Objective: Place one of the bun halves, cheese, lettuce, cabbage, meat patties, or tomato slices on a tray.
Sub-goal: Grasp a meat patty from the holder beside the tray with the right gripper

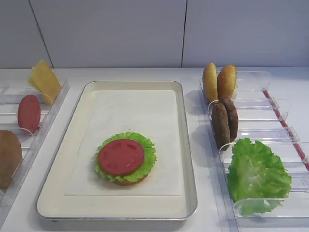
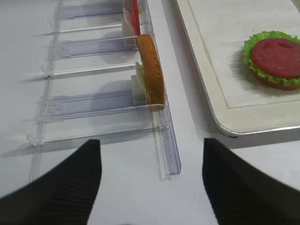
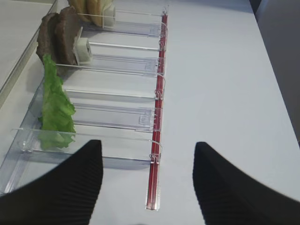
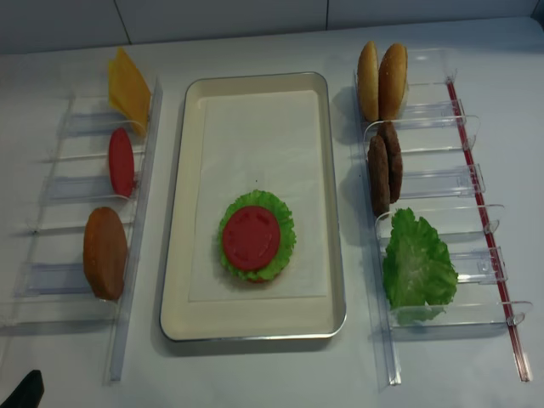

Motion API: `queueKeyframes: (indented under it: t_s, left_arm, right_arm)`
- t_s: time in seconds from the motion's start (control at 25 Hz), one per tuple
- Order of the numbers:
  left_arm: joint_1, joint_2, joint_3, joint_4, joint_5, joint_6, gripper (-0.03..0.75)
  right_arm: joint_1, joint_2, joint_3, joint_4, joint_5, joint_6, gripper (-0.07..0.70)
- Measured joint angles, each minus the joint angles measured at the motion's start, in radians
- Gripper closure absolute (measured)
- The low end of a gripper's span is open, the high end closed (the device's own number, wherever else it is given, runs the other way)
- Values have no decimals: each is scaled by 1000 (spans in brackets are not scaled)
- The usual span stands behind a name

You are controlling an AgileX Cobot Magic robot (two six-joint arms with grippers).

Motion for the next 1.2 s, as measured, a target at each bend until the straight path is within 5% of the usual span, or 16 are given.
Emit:
queueKeyframes:
  t_s: [0.88, 1.2]
  left_arm:
    - [0, 0, 0, 0, 0, 0, 293]
    - [0, 0, 0, 0, 0, 0, 293]
  right_arm:
    - [0, 61, -5, 34, 0, -48, 182]
    - [0, 308, -180, 119, -8, -73, 182]
